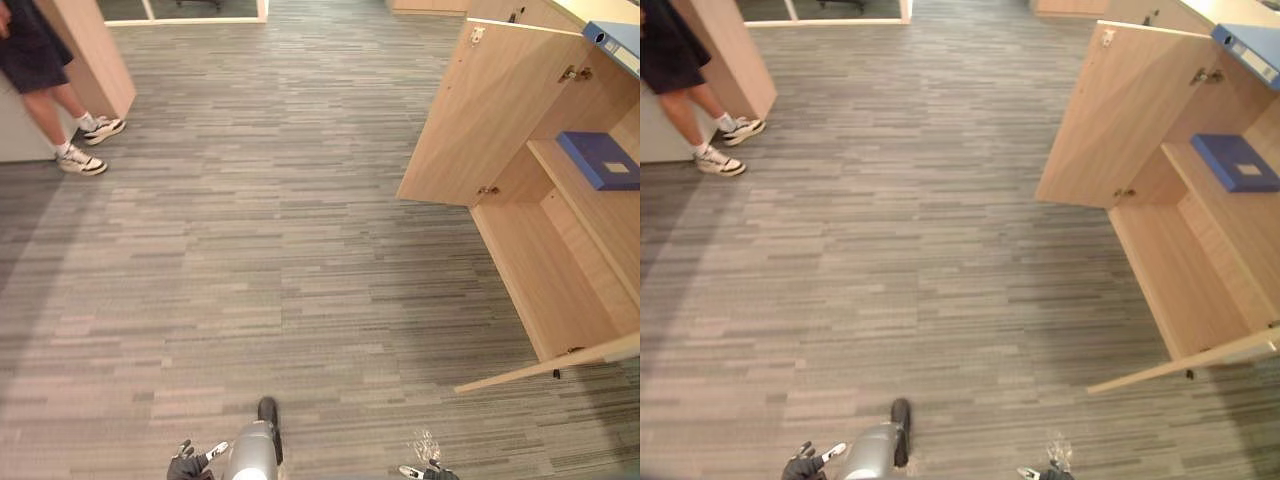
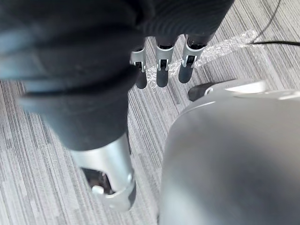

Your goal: Walk over to the cabinet, pick up the folder, carry it to the office cabinet, place the folder inside the office cabinet, then close the office cabinet door

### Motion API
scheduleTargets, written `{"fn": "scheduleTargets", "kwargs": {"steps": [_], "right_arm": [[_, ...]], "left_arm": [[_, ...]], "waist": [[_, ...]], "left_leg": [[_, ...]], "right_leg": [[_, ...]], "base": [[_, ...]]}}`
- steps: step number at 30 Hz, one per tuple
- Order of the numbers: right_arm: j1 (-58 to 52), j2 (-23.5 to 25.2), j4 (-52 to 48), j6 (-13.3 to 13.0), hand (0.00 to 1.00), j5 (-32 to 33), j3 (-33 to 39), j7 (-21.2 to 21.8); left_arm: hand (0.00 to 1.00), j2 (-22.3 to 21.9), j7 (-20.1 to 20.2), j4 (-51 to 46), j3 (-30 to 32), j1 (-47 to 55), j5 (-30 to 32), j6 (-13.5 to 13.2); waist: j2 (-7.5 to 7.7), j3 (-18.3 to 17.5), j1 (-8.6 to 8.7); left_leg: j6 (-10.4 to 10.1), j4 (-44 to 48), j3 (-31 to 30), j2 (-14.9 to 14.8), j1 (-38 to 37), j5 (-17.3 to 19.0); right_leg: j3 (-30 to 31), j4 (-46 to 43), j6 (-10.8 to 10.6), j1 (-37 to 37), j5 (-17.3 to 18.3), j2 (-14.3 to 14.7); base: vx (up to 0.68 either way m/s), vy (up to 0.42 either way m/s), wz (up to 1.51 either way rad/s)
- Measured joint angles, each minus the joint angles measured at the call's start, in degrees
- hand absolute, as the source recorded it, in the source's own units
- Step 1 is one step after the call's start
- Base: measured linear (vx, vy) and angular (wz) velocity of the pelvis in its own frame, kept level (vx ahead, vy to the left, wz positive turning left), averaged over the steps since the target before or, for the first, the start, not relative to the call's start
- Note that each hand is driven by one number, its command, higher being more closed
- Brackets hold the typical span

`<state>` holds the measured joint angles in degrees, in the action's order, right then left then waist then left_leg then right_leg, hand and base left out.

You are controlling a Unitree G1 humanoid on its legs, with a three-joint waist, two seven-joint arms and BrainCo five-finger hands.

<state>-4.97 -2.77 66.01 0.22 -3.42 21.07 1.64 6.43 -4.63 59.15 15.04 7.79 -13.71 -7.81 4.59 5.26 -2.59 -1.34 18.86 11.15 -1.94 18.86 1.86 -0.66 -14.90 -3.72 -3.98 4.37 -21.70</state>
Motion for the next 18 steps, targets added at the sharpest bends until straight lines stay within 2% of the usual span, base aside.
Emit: {"fn": "scheduleTargets", "kwargs": {"steps": [1,2,3,4,5,6,7,8,9,10,11,12,13,14,15,16,17,18], "right_arm": [[-0.29,0.05,0.02,0.12,0.0,0.0,0.15,0.04],[-0.88,0.0,-0.45,0.08,0.0,0.62,0.27,0.13],[-1.41,-0.05,-2.7,-0.05,0.0,1.36,0.03,0.37],[-1.39,-0.04,-3.49,-0.26,0.0,1.64,-0.19,0.24],[-1.38,-0.4,-4.05,-0.29,0.0,2.16,-0.91,0.02],[-1.27,-1.18,-4.43,-0.31,0.0,2.29,-2.49,-0.15],[-0.74,-1.31,-4.71,-0.41,0.0,2.39,-3.13,-0.58],[-0.27,-1.19,-4.88,-0.47,0.0,2.64,-3.07,-0.92],[0.3,-1.02,-5.16,-0.59,0.0,2.88,-3.12,-1.4],[0.71,-1.01,-5.22,-1.17,0.0,2.94,-3.16,-1.81],[1.27,-1.04,-5.37,-1.82,0.0,2.96,-3.23,-1.85],[1.45,-0.99,-5.39,-1.96,0.0,2.95,-3.41,-1.87],[1.43,-1.05,-5.43,-2.16,0.0,2.94,-4.48,-1.96],[1.41,-0.86,-5.28,-2.26,0.0,2.88,-4.7,-2.02],[1.39,-0.67,-4.93,-2.18,0.0,2.68,-4.91,-2.04],[1.55,-1.31,-4.43,-2.03,0.0,2.16,-4.9,-2.04],[2.04,-1.72,-4.44,-2.08,0.0,2.19,-4.84,-2.03],[1.97,-1.56,-4.44,-2.15,0.0,2.26,-4.68,-2.03]], "left_arm": [[0.0,0.34,-0.03,-0.19,-0.87,0.3,0.18,-0.07],[0.0,0.68,-0.03,-0.25,-2.05,0.37,0.35,-0.21],[0.0,1.14,-0.03,-0.39,-4.08,0.39,0.6,-0.69],[0.0,1.19,-0.04,-0.4,-4.86,0.31,0.69,-0.73],[0.0,1.19,-0.04,-0.45,-6.36,0.27,0.91,-0.79],[0.0,1.07,-0.05,-0.41,-8.36,0.1,2.32,-0.8],[0.0,1.03,-0.05,-0.1,-9.41,-0.53,3.54,-0.74],[0.0,0.9,-0.02,0.06,-9.67,-0.9,4.16,-0.66],[0.0,0.45,0.01,0.08,-9.67,-1.5,4.43,-0.6],[0.0,0.08,0.1,0.07,-9.66,-2.06,4.45,-0.57],[0.0,-0.36,0.27,0.06,-9.68,-1.93,5.02,-0.55],[0.0,-0.37,0.48,0.06,-9.7,-1.9,5.3,-0.55],[0.0,-0.26,0.85,0.07,-10.07,-1.88,6.39,-0.57],[0.0,-0.03,1.17,0.13,-10.61,-1.81,7.01,-0.54],[0.0,-0.02,1.33,-0.06,-10.04,-1.82,6.91,-0.55],[0.0,-0.69,1.35,-0.05,-8.66,-1.91,7.32,-0.48],[0.0,-1.57,1.46,-0.02,-7.54,-1.7,7.71,-0.42],[0.0,-1.9,1.49,-0.03,-6.51,-1.66,7.7,-0.36]], "waist": [[0.41,-0.49,0.15],[0.62,-0.7,0.55],[0.59,-0.69,1.98],[0.59,-0.7,2.7],[-0.03,-0.44,3.56],[-0.97,-0.71,4.11],[-1.35,-0.46,3.94],[-1.49,0.1,3.94],[-1.69,1.16,3.96],[-2.09,2.12,4.06],[-2.73,2.99,4.32],[-2.85,3.07,4.34],[-2.92,3.04,4.93],[-2.36,3.08,4.98],[-1.48,3.01,4.74],[-2.85,2.6,4.68],[-4.04,2.49,4.83],[-4.1,2.29,5.03]], "left_leg": [[1.46,-1.0,1.37,1.96,-2.55,1.33],[2.43,-3.36,2.06,3.99,-5.94,1.99],[4.31,-7.74,2.44,7.75,-11.96,2.02],[4.81,-9.0,1.91,8.94,-14.25,2.02],[5.22,-10.91,1.01,9.66,-17.47,2.09],[5.35,-13.5,0.23,9.47,-21.01,2.19],[5.31,-15.37,-0.17,8.8,-23.78,2.24],[5.02,-15.8,-0.29,8.35,-24.86,2.41],[4.29,-15.87,-0.22,7.36,-26.91,2.86],[3.22,-16.07,0.34,6.51,-29.09,3.54],[1.94,-16.99,1.48,5.62,-31.49,4.46],[1.43,-17.76,2.12,5.4,-32.2,4.93],[1.0,-20.03,3.89,5.26,-34.27,6.86],[2.48,-20.91,4.74,5.62,-35.67,8.44],[1.6,-20.51,5.08,6.19,-36.51,9.48],[-0.75,-18.45,6.11,4.83,-36.98,11.91],[-1.49,-13.74,7.3,2.96,-35.51,12.38],[-1.7,-9.88,7.37,1.95,-34.2,12.88]], "right_leg": [[0.94,-7.18,1.73,3.07,-2.06,-2.12],[1.02,-15.29,5.43,6.78,-5.43,-4.52],[-0.3,-32.43,12.52,12.73,-10.73,-8.78],[-1.89,-39.1,13.38,14.44,-10.99,-10.12],[-4.86,-45.68,12.43,16.07,-10.02,-10.29],[-10.13,-49.29,11.58,17.39,-6.3,-8.55],[-14.79,-48.99,9.13,18.59,-1.0,-5.69],[-17.07,-47.25,6.73,18.81,1.82,-4.1],[-22.19,-41.74,4.55,18.78,5.21,-1.05],[-26.99,-34.27,4.06,18.82,6.79,1.92],[-31.62,-25.51,3.88,18.89,6.52,4.94],[-33.72,-21.25,4.17,18.96,6.07,6.27],[-37.8,-13.85,6.58,19.35,2.23,8.58],[-38.65,-11.48,8.68,19.85,-2.05,9.57],[-38.62,-10.92,10.81,19.8,-3.42,10.08],[-38.2,-8.82,13.79,18.32,0.0,12.88],[-38.06,-5.58,13.85,16.98,0.21,15.88],[-37.96,-3.65,13.98,16.23,0.3,17.08]], "base": [[0.48,0.441,-0.46],[0.68,0.595,-0.07],[0.59,0.481,0.19],[0.5,0.372,0.38],[0.38,0.224,0.34],[0.48,0.22,0.21],[0.48,0.181,0.04],[0.45,0.1,-0.11],[0.46,0.031,-0.25],[0.49,0.013,-0.4],[0.33,-0.003,-0.36],[0.3,-0.008,-0.23],[0.24,-0.011,-0.07],[0.31,-0.031,-0.1],[0.3,-0.079,-0.32],[0.41,-0.122,-0.66],[0.45,-0.152,-0.68],[0.47,-0.191,-0.56]]}}
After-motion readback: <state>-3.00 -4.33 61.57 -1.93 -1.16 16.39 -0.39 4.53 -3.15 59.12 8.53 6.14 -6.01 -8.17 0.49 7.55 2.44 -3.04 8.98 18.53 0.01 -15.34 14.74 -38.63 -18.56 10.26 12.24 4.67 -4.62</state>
